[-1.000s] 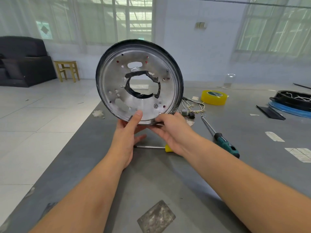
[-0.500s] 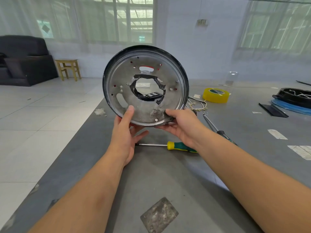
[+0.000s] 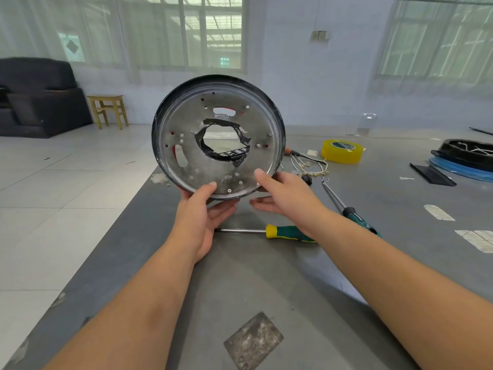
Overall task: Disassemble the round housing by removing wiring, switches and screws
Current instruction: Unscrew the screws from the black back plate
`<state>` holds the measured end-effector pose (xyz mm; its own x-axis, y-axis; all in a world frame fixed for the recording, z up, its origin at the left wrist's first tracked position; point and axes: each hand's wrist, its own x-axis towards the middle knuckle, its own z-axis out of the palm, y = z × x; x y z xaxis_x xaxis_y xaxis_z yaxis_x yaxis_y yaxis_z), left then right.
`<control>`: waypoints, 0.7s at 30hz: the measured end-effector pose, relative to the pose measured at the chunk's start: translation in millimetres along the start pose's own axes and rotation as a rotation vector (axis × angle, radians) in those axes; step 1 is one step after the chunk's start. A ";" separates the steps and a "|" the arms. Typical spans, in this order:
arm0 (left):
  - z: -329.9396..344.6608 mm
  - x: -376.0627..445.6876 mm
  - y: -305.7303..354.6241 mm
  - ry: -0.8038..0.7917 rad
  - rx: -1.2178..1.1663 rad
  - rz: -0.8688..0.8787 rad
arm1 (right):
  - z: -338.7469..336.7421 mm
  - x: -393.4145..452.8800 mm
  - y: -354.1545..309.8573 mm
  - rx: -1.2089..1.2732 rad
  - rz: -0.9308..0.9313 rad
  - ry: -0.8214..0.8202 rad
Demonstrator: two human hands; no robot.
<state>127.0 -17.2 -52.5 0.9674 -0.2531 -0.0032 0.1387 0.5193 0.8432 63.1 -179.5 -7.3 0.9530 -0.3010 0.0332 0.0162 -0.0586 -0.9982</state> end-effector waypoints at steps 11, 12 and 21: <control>0.4 5.3 -1.2 0.100 -0.051 0.021 | -69.7 -45.7 40.7 -1.268 -0.418 -0.192; 0.2 5.2 -1.1 0.108 -0.052 0.026 | -70.2 -46.7 41.8 -1.253 -0.428 -0.189; -5.7 9.3 1.6 0.168 -0.217 -0.018 | -72.0 -47.6 42.5 -1.158 -0.491 -0.200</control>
<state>137.5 -14.0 -54.2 0.9835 -0.1340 -0.1218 0.1807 0.6830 0.7077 -3.4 -236.2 -47.7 0.9523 0.1304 0.2759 0.2025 -0.9464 -0.2517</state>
